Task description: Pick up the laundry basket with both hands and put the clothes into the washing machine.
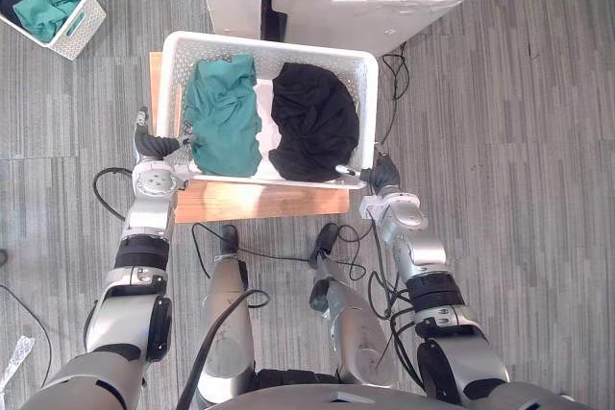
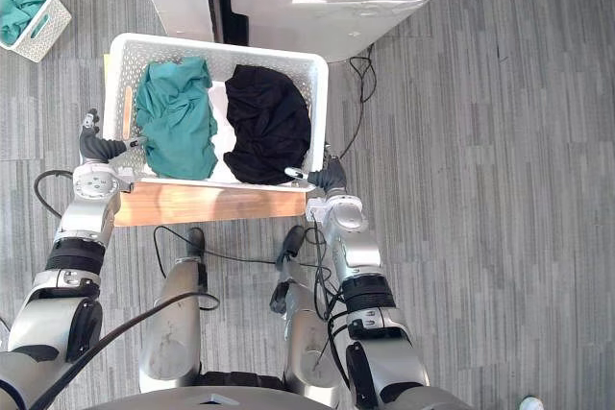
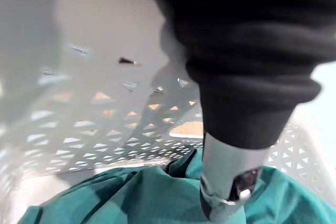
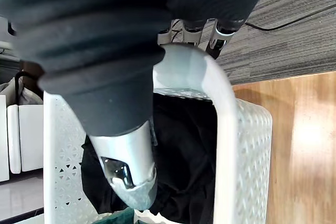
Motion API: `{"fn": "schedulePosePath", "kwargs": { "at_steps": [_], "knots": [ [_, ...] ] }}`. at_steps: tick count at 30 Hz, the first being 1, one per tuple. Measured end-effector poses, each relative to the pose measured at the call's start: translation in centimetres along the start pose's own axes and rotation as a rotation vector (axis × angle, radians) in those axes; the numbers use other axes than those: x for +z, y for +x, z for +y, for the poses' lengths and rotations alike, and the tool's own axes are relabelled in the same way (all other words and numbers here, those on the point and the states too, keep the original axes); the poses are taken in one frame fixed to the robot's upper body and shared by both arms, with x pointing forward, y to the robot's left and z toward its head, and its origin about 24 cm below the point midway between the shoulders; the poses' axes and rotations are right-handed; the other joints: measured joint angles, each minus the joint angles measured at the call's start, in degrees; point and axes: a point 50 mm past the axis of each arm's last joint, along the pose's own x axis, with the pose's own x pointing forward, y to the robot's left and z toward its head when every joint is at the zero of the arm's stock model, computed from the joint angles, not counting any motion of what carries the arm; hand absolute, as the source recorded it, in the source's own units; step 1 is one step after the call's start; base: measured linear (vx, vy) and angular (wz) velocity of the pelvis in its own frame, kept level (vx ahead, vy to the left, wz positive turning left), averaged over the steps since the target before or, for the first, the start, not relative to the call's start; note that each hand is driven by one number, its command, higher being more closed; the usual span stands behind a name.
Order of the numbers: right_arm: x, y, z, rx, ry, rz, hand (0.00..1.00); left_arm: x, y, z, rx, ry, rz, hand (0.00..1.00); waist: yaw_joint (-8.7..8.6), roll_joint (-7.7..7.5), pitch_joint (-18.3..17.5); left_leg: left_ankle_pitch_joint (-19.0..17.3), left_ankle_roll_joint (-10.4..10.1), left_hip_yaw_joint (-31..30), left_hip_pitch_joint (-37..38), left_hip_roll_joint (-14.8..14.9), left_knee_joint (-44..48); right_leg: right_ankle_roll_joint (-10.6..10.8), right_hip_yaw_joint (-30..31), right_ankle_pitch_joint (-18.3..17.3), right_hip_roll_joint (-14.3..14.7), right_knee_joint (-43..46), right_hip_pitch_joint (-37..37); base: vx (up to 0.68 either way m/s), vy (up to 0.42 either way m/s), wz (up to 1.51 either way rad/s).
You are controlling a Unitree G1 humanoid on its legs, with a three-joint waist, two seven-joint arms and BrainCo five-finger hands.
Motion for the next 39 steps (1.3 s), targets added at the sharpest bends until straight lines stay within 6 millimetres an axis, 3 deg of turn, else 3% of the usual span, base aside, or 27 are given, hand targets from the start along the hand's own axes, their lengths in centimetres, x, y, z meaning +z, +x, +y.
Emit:
{"fn": "schedulePosePath", "kwargs": {
  "at_steps": [9,14,20,21,29,39],
  "knots": [
    [1.1,0.4,0.1,-0.010,-0.002,-0.034,0.00,0.5,0.0,-0.3,-0.004,0.033,-0.016,0.00,0.05,-0.33,0.1,0.0,0.0,-1.1,-0.5,-0.1,0.1,0.1,-0.6,0.0,0.0,0.0,0.1,0.01,0.009,0.03],
    [1.1,2.6,0.5,-0.024,-0.023,0.036,0.00,1.2,0.1,-0.9,-0.021,0.033,-0.036,0.00,0.17,-0.32,0.1,0.1,0.1,-1.7,-1.7,-0.1,0.8,0.1,-1.5,0.1,0.0,0.0,-0.1,0.00,0.020,0.08],
    [2.5,5.3,0.2,-0.043,-0.071,0.100,0.00,2.4,0.8,-1.7,-0.039,0.043,-0.037,0.00,0.51,-0.46,0.0,1.0,0.0,-2.9,-2.9,-0.2,0.8,0.2,-2.0,0.5,0.0,0.1,-0.8,-0.02,0.003,0.06],
    [2.8,5.6,0.2,-0.045,-0.074,0.105,1.00,2.7,1.0,-1.8,-0.041,0.046,-0.040,1.00,0.50,-0.46,0.0,1.3,0.0,-2.9,-3.2,-0.2,0.8,0.3,-2.2,0.4,0.0,0.1,-1.0,-0.06,-0.004,0.06],
    [3.8,6.7,0.2,-0.054,-0.079,0.134,1.00,4.5,1.9,-1.8,-0.042,0.035,-0.061,1.00,0.41,-1.05,-0.5,2.9,-0.7,-3.8,-5.8,-0.1,0.6,1.1,-2.2,0.5,0.1,0.1,-3.0,-0.04,-0.011,0.05],
    [4.0,6.7,0.4,-0.040,-0.123,0.124,1.00,4.6,2.0,-1.9,-0.044,0.103,-0.068,1.00,0.17,-1.35,-1.0,3.4,-0.3,-3.6,-6.0,-0.1,0.8,1.3,-1.9,1.0,0.1,0.1,-3.3,0.03,-0.002,-0.01]
  ]
}}
